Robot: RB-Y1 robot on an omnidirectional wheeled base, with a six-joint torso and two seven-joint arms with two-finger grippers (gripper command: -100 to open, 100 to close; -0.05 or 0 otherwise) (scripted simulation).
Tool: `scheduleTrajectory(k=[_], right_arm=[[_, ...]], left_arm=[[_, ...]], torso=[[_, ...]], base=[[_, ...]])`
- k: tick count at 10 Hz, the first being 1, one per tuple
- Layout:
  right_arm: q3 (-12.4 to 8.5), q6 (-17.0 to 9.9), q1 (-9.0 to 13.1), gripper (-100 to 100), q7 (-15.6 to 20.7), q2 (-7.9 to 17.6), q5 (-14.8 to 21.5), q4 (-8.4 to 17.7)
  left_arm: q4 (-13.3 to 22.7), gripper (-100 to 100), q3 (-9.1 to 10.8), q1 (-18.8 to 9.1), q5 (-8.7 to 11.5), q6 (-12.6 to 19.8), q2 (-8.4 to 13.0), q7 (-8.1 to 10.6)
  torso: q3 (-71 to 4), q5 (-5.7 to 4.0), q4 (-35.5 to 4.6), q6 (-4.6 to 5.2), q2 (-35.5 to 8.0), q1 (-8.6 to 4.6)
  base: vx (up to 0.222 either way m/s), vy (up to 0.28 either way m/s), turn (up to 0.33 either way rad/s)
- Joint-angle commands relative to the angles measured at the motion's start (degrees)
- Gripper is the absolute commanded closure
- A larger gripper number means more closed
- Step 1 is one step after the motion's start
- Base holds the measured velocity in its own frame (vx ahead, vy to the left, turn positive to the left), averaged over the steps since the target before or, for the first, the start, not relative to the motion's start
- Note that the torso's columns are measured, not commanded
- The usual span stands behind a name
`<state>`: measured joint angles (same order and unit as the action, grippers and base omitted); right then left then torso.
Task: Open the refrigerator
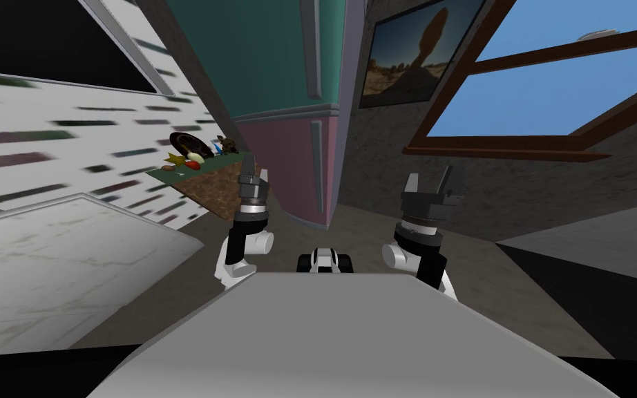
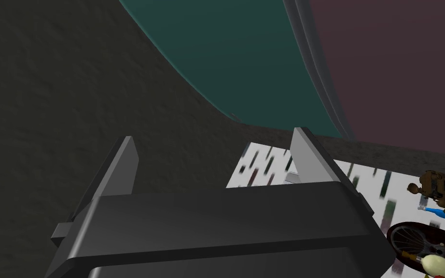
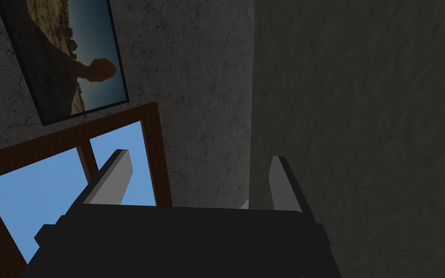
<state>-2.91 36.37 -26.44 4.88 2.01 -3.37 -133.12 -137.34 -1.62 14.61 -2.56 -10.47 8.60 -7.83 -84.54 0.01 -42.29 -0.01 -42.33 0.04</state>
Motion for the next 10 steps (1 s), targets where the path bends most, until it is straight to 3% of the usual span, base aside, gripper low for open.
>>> scheduleTrajectory(k=[1, 3, 4, 7, 8, 10], right_arm=[[0.0, 0.0, 0.0, 0, 0.0, 0.0, 0.0, 0.0], [0.0, 0.0, 0.0, 0, 0.0, 0.0, 0.0, 0.0], [0.0, 0.0, 0.0, 0, 0.0, 0.0, 0.0, 0.0], [0.0, 0.0, 0.0, 0, 0.0, 0.0, 0.0, 0.0], [0.0, 0.0, 0.0, 0, 0.0, 0.0, 0.0, 0.0], [0.0, 0.0, 0.0, 0, 0.0, 0.0, 0.0, 0.0]], left_arm=[[-0.8, -100, -0.06, -3.7, -0.4, 4.1, 0.6, 0.14], [-1.4, -100, -0.25, -7.2, -1.0, 7.7, 1.0, 0.18], [-1.4, -100, -0.25, -7.2, -1.0, 8.1, 1.0, 0.18], [-1.9, -100, -0.55, -12.6, -1.7, 13.4, 1.2, 0.25], [-1.9, -100, -0.55, -12.6, -1.7, 14.0, 1.2, 0.25], [-2.0, -100, -0.75, -16.3, -2.3, 17.8, 1.1, 0.31]], torso=[[0.0, 0.01, 0.0, 0.01, 0.0, 0.03], [0.0, -0.02, 0.0, 0.01, 0.1, -0.07], [-0.1, -0.02, 0.0, 0.01, 0.1, -0.08], [0.0, -0.02, 0.0, 0.02, 0.0, -0.07], [-0.1, -0.01, 0.0, 0.01, 0.1, -0.05], [0.0, 0.0, 0.0, 0.01, 0.0, -0.01]], base=[[0.061, -0.019, -0.018], [0.074, -0.03, -0.017], [0.062, -0.027, -0.006], [0.063, -0.034, -0.014], [0.061, -0.025, -0.005], [0.062, -0.028, -0.014]])
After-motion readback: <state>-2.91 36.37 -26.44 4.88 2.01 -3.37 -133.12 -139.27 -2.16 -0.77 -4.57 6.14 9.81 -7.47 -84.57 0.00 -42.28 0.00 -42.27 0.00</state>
